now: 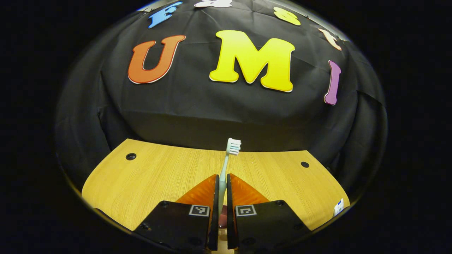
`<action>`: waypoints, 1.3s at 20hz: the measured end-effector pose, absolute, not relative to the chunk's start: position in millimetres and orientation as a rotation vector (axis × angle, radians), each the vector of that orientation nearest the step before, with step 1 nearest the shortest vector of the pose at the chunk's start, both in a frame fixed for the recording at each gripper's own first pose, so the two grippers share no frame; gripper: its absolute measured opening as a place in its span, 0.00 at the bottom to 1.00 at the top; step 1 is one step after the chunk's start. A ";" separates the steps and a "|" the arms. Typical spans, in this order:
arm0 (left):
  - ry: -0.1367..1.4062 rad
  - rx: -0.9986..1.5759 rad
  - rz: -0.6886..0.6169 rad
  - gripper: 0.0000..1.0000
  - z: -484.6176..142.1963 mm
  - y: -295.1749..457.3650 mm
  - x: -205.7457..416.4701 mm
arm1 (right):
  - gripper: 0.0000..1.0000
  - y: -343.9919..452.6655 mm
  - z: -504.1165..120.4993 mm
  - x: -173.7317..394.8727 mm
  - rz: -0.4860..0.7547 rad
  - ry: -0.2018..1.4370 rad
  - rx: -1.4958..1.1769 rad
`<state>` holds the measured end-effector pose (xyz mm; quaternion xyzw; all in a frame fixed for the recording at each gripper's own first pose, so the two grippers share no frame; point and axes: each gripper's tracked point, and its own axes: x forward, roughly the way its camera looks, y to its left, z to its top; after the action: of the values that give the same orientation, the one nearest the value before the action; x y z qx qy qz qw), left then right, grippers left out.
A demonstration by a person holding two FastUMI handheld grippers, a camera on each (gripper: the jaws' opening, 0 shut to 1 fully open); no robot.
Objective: Put the toothbrush and toothpaste on the desktop into the cup, then pick up the cup and place it on the coaster on the desktop.
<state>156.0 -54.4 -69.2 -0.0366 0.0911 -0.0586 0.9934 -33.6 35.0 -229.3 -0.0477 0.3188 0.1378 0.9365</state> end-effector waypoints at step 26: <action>0.145 -0.060 0.095 0.99 -56.1 76.6 24.8 | 0.30 172.3 -209.0 -23.9 0.529 0.605 -0.142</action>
<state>24.8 76.6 -56.1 -0.0298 0.0723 0.0476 0.9958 -23.9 172.3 -209.0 -0.0693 0.2942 0.2573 0.9178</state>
